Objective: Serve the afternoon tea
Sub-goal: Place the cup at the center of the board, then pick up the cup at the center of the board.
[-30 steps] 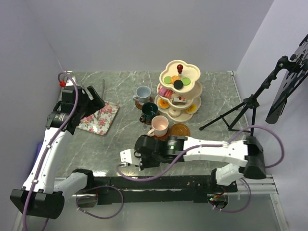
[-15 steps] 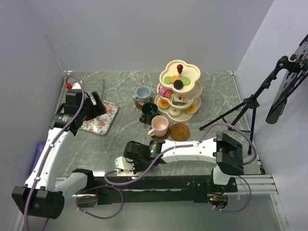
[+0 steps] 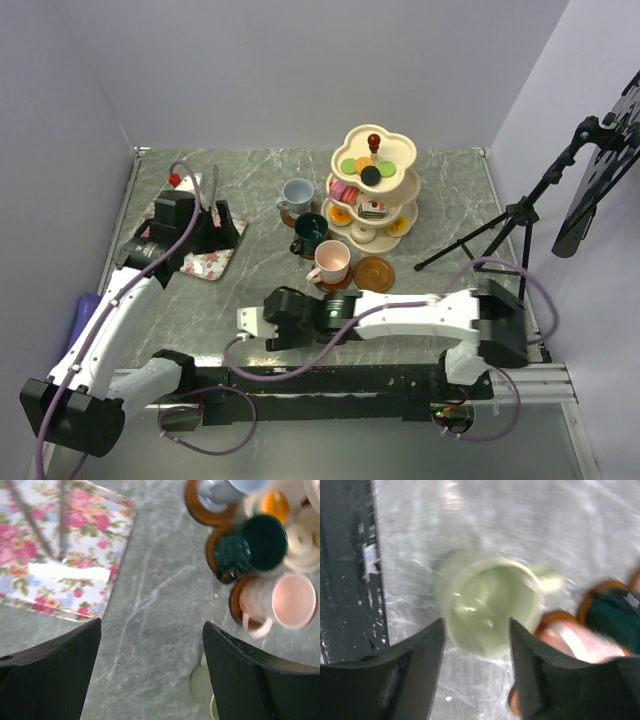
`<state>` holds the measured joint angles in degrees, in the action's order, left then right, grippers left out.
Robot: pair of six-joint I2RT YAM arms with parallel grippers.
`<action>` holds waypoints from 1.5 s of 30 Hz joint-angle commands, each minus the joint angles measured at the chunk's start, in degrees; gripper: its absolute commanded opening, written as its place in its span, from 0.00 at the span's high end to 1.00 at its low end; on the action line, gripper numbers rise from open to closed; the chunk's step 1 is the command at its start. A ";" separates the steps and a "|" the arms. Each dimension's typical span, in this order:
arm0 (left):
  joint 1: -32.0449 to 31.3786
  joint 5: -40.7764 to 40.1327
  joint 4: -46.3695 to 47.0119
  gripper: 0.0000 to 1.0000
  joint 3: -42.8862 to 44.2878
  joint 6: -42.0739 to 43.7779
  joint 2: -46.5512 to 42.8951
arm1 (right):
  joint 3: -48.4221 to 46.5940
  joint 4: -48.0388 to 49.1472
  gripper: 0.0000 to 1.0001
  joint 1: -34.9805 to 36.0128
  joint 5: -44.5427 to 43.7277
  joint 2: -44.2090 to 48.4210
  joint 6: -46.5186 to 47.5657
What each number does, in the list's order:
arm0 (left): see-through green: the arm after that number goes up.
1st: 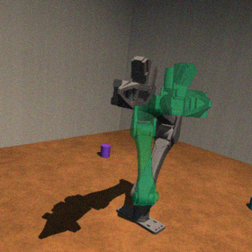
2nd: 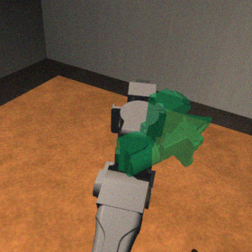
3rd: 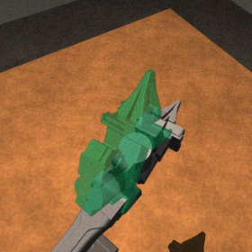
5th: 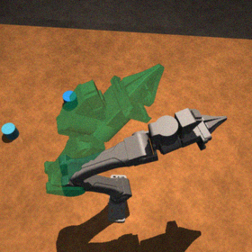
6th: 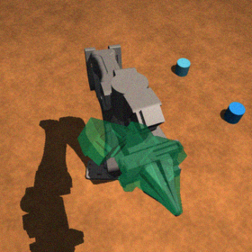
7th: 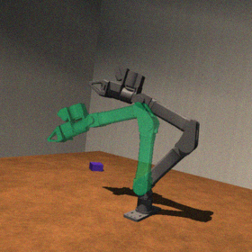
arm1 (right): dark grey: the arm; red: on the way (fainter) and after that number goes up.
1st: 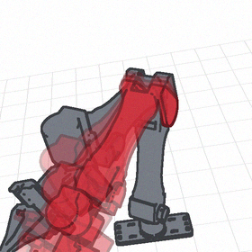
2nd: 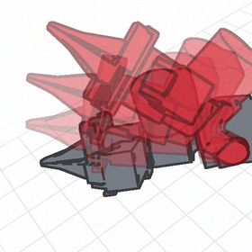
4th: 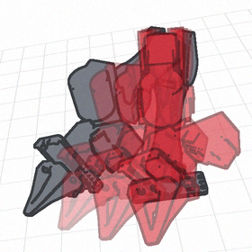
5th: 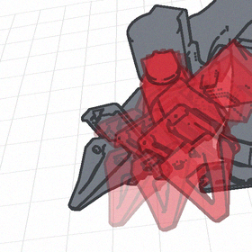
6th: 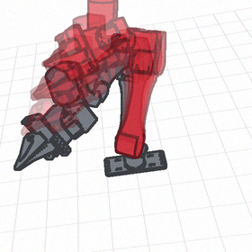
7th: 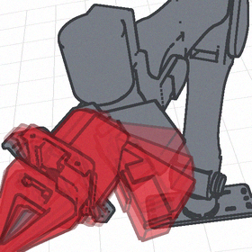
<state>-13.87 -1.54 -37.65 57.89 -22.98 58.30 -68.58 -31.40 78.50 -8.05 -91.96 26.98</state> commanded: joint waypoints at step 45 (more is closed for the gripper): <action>-47.93 -7.23 -7.69 0.99 3.19 -22.78 24.93 | 19.80 13.64 0.23 -31.74 -2.32 42.04 -23.47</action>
<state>-63.83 -1.87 -40.69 57.52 -29.67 83.15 -47.55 -19.31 47.18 -10.94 -51.24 2.61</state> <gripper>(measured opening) 0.066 0.774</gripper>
